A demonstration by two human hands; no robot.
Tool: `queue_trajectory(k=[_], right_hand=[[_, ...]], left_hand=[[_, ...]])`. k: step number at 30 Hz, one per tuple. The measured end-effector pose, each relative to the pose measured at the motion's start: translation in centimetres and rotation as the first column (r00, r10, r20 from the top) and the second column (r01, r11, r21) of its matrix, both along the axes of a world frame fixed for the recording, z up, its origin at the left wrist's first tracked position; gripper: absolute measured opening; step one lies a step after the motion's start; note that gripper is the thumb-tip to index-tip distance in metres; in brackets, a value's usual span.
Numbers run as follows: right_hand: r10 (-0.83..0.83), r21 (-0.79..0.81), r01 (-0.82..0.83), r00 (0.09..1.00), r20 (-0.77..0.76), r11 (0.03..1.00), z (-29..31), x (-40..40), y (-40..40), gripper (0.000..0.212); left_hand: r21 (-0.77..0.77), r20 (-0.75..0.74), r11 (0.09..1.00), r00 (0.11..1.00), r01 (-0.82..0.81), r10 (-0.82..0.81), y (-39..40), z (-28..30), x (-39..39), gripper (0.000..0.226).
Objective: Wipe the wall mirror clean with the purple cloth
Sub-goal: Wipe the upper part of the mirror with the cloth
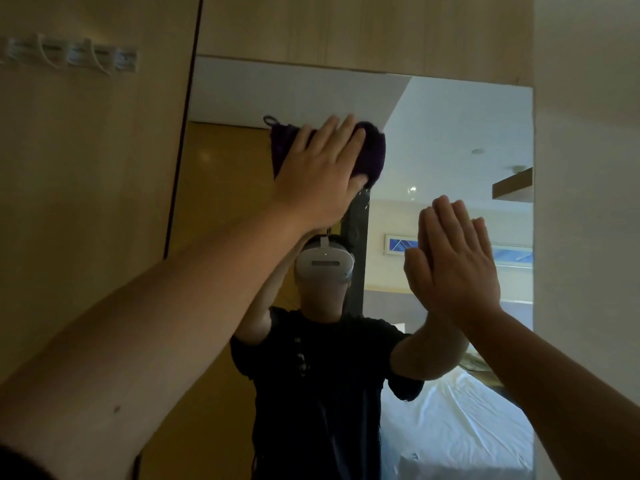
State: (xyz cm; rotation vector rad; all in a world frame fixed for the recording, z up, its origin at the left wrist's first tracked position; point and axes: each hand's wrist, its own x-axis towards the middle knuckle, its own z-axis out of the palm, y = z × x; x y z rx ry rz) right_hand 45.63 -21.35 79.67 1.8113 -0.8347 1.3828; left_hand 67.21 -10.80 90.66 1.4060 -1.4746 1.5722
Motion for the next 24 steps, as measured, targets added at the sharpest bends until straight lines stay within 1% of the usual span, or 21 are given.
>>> queue_trajectory(k=[4, 7, 9, 11, 15, 19, 21, 23, 24], right_hand=[[0.028, 0.013, -0.028, 1.0, 0.001, 1.0, 0.1, 0.0, 0.3, 0.066], [0.044, 0.007, -0.044, 0.999, -0.003, 0.999, 0.2, -0.1, 0.3, 0.066], [0.047, 0.001, -0.047, 0.999, 0.004, 0.999, 0.2, -0.1, 0.2, 0.065], [0.055, 0.003, -0.055, 0.998, 0.006, 0.998, 0.2, 0.0, 0.3, 0.064], [0.068, 0.043, -0.067, 0.997, -0.031, 0.997, 0.4, -1.5, 0.6, 0.068], [-0.017, 0.073, 0.016, 1.0, 0.017, 0.997, -0.3, -4.6, 0.1, 0.071], [-0.042, 0.076, 0.041, 0.999, 0.009, 0.996, -0.6, -5.3, -0.4, 0.069], [-0.058, 0.067, 0.058, 0.998, 0.008, 0.996, -0.8, -5.3, -1.0, 0.067], [-0.06, 0.065, 0.059, 0.998, 0.009, 0.996, -0.8, -5.3, -1.2, 0.066]], left_hand=[[0.039, 0.061, 0.999, 0.998, 0.008, -0.01, 0.5, -7.1, -0.3, 0.066], [0.115, 0.085, 0.993, 0.996, 0.011, -0.021, 0.8, -15.2, 0.1, 0.068], [0.125, 0.105, 0.992, 0.994, -0.007, -0.006, 1.0, -20.0, 0.5, 0.068], [0.125, 0.107, 0.992, 0.994, -0.034, 0.021, 1.0, -22.5, 0.9, 0.068], [0.124, 0.15, 0.989, 0.987, -0.077, 0.058, 1.5, -23.2, 0.8, 0.068], [0.024, 0.218, 0.999, 0.975, 0.037, -0.042, 1.6, -22.6, 1.2, 0.051], [-0.028, 0.256, 0.995, 0.963, 0.091, -0.081, 1.5, -20.5, 1.2, 0.044], [-0.075, 0.228, 0.988, 0.967, 0.138, -0.118, 1.1, -16.6, 0.4, 0.038], [-0.098, 0.2, 0.984, 0.972, 0.147, -0.125, 0.9, -14.0, -0.2, 0.039]])
